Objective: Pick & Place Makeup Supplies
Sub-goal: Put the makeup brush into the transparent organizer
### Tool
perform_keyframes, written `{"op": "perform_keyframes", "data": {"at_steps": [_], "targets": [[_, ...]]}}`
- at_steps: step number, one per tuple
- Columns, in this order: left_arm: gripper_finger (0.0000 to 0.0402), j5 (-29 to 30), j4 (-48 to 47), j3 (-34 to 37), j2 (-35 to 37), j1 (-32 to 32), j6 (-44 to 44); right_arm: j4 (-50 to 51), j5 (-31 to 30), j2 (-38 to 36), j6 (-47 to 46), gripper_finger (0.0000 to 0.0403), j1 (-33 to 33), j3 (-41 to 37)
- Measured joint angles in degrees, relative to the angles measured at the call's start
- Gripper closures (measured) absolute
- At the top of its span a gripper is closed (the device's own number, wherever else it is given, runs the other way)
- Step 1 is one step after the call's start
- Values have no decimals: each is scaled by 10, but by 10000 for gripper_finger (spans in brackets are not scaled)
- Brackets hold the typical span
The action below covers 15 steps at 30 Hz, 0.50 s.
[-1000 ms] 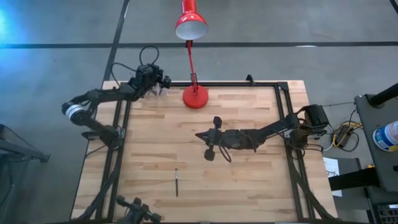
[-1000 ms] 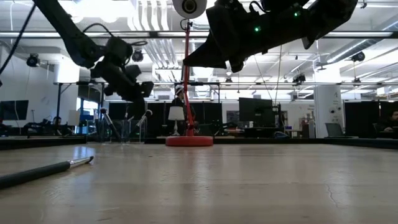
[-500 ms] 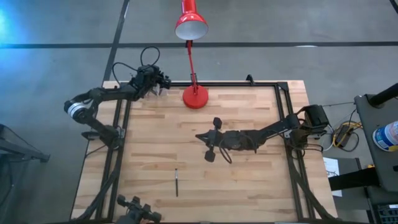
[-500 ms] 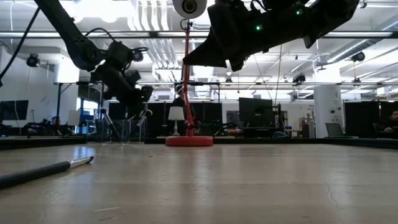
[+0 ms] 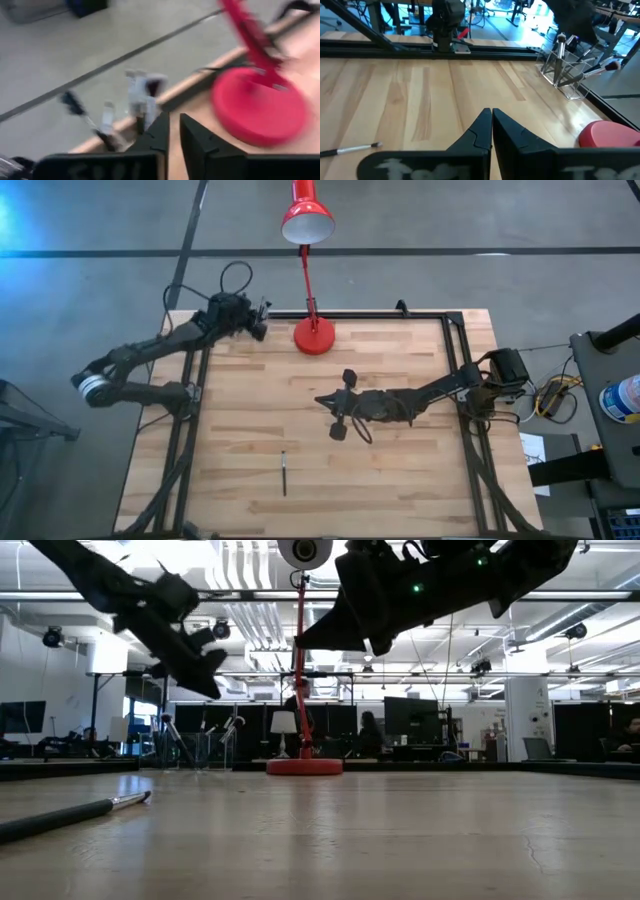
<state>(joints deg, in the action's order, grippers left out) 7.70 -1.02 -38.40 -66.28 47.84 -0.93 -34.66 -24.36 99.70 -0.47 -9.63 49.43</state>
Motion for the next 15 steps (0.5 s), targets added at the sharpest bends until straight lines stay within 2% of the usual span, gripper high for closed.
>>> {"op": "perform_keyframes", "data": {"at_steps": [3, 7, 11, 15], "targets": [[393, -6, -12, 36, 59, -58, -2, 9, 0, 0, 0, 394, 0, 0], [399, -8, -12, 97, 127, -170, -18, 25, -1, 0, -4, 394, -6, 0], [401, -8, -14, 157, 169, -309, -26, 47, -8, 0, -4, 394, -24, -2], [401, -7, -8, 201, 180, -462, -26, 63, -32, 0, -4, 394, -50, -5]]}}
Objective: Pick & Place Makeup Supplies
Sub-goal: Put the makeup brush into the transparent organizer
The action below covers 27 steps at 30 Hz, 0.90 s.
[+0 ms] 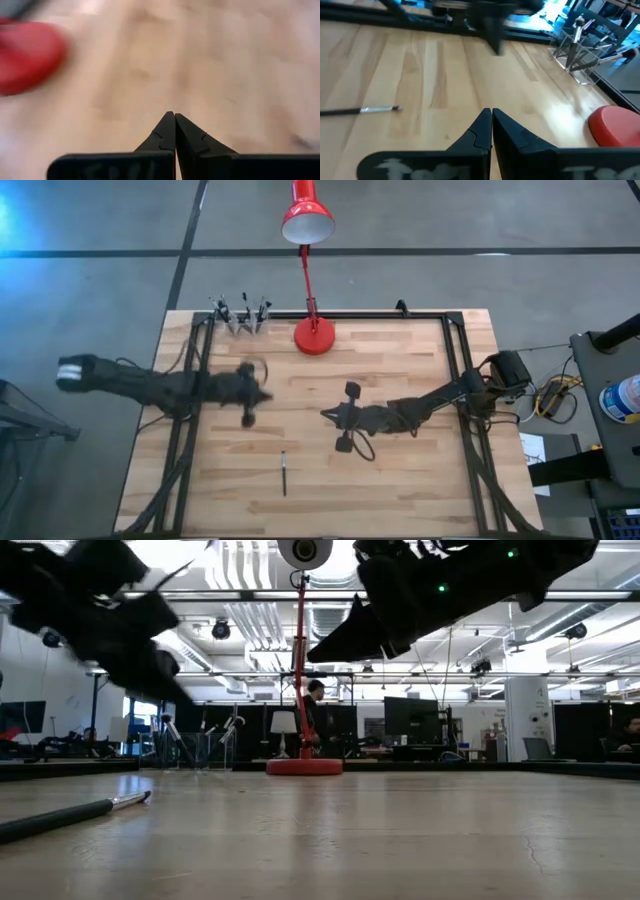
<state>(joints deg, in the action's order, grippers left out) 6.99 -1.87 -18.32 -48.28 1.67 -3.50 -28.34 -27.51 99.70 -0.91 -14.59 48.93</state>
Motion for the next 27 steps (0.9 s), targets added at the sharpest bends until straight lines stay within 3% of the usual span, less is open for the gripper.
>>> {"op": "perform_keyframes", "data": {"at_steps": [3, 6, 10, 14, 20, 27], "targets": [[401, 11, 16, 17, -11, -108, -25, 11, -20, 0, -4, 394, -22, -1], [401, 58, 35, 17, -36, -200, -62, 16, -31, 0, -4, 394, -41, -2], [397, 95, 40, -11, -92, -282, -98, 17, -45, 0, -4, 394, -60, -2], [365, 93, 39, -56, -171, -302, -112, 21, -45, 0, -2, 394, -69, -2], [310, 27, 32, -144, -304, -298, -72, 27, -46, 0, -2, 394, -69, -2], [301, -24, -45, -232, -407, -296, 6, 29, -46, 0, -1, 394, -72, -2]]}}
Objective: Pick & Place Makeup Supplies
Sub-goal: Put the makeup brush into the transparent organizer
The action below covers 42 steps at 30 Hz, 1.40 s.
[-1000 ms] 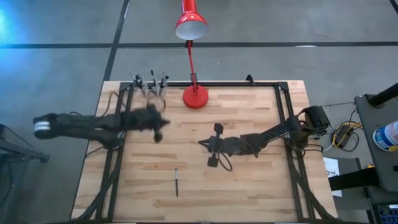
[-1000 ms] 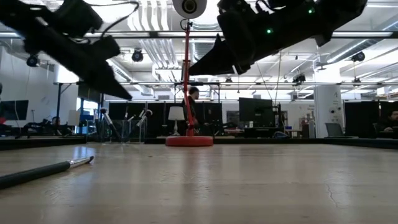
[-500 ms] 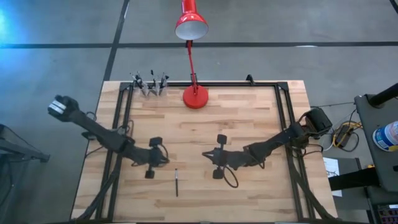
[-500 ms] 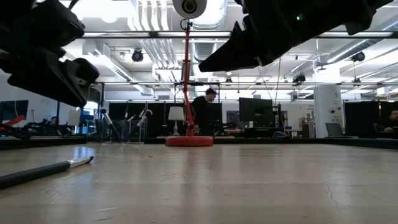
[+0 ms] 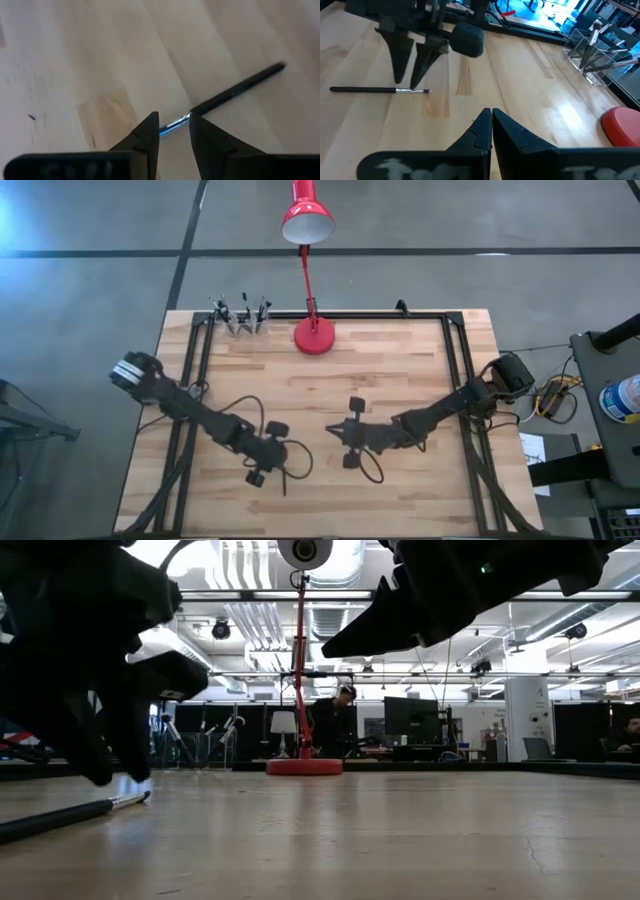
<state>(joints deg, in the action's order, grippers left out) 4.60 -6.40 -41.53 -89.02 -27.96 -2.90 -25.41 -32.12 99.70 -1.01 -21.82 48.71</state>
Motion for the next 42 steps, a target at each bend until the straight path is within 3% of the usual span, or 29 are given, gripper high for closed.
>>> {"op": "perform_keyframes", "data": {"at_steps": [11, 28, 32, 38, 42], "targets": [[300, 11, -45, -13, -23, 9, 32, 1, 1, 0, 2, 394, -3, 0], [302, 18, -142, -13, -16, 10, -84, 1, 2, 0, 1, 394, -5, 0], [323, 17, -140, 6, -17, 10, -99, 1, 2, 0, 2, 394, -8, 0], [389, 35, -139, 39, -17, 8, -112, 1, 2, 0, -2, 394, -9, 0], [399, 41, -117, 47, -17, 8, -109, 3, 6, 0, -14, 394, -9, 0]]}}
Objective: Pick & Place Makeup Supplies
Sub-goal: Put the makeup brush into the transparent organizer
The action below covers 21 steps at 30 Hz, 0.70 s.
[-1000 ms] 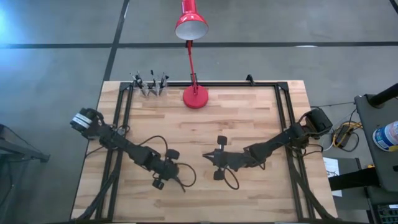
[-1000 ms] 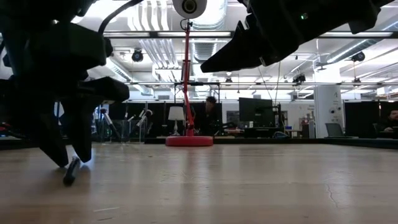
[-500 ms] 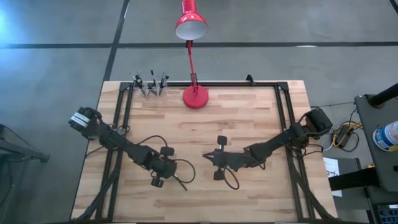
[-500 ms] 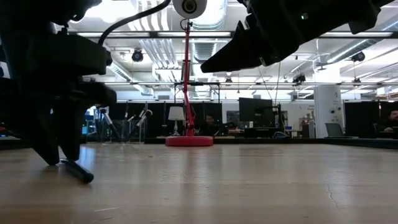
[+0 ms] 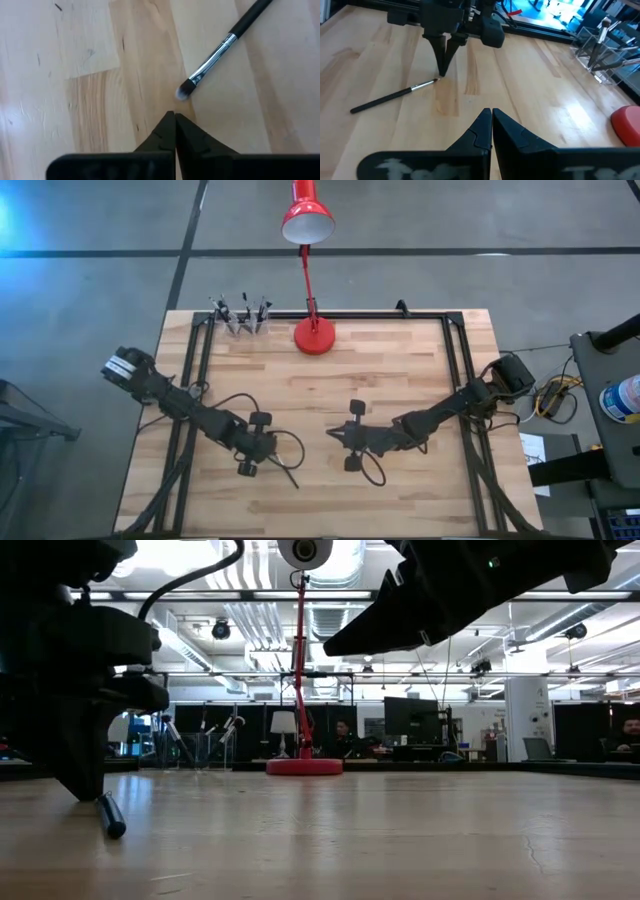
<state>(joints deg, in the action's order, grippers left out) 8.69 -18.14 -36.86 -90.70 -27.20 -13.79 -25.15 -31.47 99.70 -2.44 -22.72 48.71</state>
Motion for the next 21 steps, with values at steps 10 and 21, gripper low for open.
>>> {"op": "perform_keyframes", "data": {"at_steps": [10, 21], "targets": [[377, -9, 23, -9, 40, 0, -17, 12, 4, 0, -6, 394, -2, 0], [342, -62, 52, -41, 30, 2, 12, 15, 4, 0, -6, 394, -2, 0]]}}
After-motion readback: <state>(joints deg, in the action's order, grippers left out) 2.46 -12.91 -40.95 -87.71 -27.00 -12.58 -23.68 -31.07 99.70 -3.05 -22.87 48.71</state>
